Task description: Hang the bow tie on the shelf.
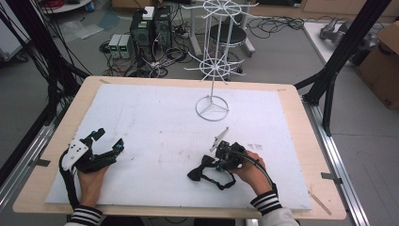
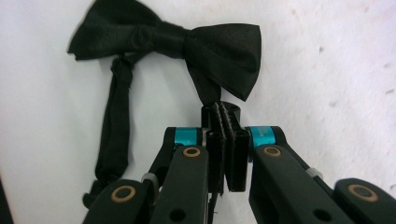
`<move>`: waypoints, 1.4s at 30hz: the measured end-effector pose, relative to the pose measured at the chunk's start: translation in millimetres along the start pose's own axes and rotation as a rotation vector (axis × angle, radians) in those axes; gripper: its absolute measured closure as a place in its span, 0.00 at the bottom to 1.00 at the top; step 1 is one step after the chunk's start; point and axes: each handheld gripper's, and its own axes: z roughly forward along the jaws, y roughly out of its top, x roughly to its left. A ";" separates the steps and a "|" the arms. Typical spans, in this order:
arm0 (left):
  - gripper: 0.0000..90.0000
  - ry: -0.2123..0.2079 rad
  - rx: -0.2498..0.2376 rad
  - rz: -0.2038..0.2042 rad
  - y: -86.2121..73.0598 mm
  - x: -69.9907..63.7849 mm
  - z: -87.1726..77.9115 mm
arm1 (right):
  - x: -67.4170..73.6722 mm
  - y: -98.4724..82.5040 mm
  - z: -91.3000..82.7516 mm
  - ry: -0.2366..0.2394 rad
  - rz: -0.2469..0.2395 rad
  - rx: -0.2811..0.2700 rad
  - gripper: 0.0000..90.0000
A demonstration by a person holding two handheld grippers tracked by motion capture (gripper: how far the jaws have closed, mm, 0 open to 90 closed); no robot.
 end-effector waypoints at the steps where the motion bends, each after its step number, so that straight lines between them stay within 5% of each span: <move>1: 0.17 0.000 0.000 -0.001 0.0 0.0 0.0 | 0.1 0.2 -1.1 0.001 0.001 -0.013 0.99; 10: 0.17 0.002 0.000 0.001 0.0 0.2 -0.1 | 0.9 0.8 -11.7 -0.044 0.005 -0.107 0.99; 15: 0.17 0.000 0.001 0.001 0.0 0.1 -0.1 | 2.7 1.4 -25.5 -0.089 0.005 -0.246 0.99; 23: 0.17 -0.001 0.000 0.001 0.0 0.1 -0.1 | 2.9 -0.3 -36.9 -0.127 0.024 -0.370 0.99; 30: 0.17 -0.001 0.001 0.000 0.1 0.1 -0.2 | 1.9 -3.8 -51.2 -0.177 0.049 -0.558 0.99; 31: 0.17 -0.001 0.000 0.001 0.0 0.1 -0.1 | 0.4 -5.8 -56.5 -0.197 0.064 -0.635 0.99; 33: 0.17 -0.001 0.000 0.001 0.0 0.1 0.0 | 0.2 -6.8 -58.4 -0.198 0.072 -0.657 0.99; 35: 0.17 -0.002 0.000 0.002 0.0 0.1 -0.2 | -1.0 -9.7 -65.5 -0.225 0.093 -0.750 0.99; 42: 0.17 -0.001 0.000 0.001 0.0 0.1 -0.1 | -3.7 -15.5 -76.0 -0.291 0.133 -0.895 0.99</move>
